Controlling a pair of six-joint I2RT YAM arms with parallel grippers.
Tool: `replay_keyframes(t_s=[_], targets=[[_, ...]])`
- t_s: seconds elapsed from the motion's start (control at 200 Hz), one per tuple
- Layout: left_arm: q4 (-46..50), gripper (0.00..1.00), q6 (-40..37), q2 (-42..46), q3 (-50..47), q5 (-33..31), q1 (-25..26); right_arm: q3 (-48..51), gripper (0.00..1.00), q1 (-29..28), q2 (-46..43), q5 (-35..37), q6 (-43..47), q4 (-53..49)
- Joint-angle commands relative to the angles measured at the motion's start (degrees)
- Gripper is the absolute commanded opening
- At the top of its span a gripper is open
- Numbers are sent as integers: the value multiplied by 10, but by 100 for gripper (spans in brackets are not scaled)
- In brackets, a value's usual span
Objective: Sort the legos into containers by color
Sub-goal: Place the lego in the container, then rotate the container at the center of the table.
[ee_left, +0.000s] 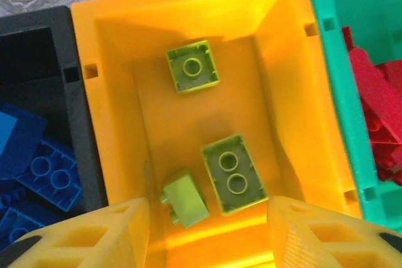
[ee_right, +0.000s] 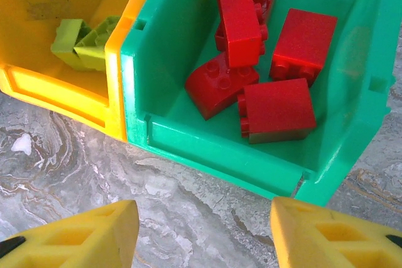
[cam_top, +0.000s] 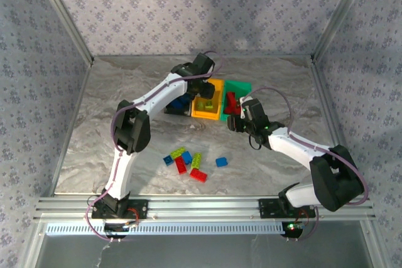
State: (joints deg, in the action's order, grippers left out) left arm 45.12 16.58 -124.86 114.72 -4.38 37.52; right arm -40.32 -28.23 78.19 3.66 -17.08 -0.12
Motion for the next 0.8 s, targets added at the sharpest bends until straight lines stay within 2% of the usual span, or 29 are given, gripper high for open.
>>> replay_keyframes(t_s=[0.0,0.16,0.445,0.625,0.795], targets=[[18,52,-12,41,-22,-49,2,4,59,1,-11,6,-1,6],[-39,51,6,100,-137,-69,-23,3,59,0,-7,2,-2,7],[-160,48,44,160,-283,28,-92,3,59,-1,-2,0,-2,9],[-193,41,58,142,-297,69,-109,2,59,-3,-1,2,-1,10],[-184,37,56,114,-276,77,-109,2,59,-4,-2,4,-1,8]])
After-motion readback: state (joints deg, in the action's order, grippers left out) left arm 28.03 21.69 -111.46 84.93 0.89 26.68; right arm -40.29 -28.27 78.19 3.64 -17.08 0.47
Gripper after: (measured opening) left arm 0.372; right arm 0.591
